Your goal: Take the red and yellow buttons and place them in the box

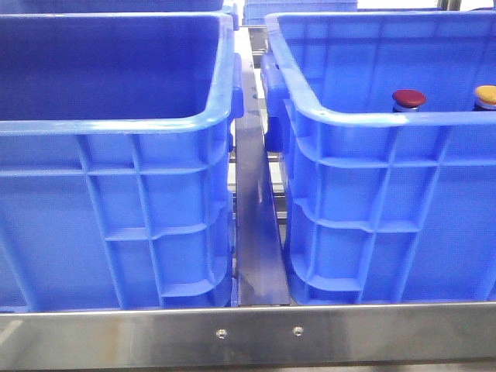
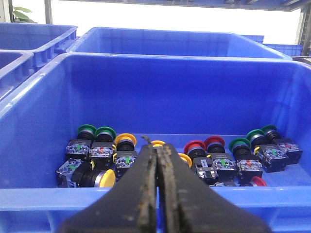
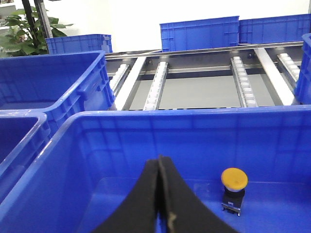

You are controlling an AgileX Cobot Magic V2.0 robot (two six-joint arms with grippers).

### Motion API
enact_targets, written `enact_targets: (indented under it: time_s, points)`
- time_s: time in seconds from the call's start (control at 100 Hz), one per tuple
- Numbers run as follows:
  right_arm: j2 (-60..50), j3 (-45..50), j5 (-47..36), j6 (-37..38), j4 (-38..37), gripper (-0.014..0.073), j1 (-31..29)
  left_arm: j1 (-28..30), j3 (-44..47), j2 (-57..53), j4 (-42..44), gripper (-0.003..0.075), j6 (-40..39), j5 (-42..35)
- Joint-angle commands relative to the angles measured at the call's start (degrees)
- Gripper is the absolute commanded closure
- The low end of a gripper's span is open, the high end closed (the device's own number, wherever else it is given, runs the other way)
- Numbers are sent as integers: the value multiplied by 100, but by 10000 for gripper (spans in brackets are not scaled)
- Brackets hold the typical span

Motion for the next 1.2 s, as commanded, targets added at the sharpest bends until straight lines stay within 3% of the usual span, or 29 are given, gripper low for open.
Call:
enact_targets:
  time_s: [0.0,1.19]
  points:
    - [-15,-144,73,-13,112,699,-4,31,253,-169,-61,739,7,-485]
    - [-15,-144,-41,-13,78,699,-4,31,253,-169,-61,739,7,-485]
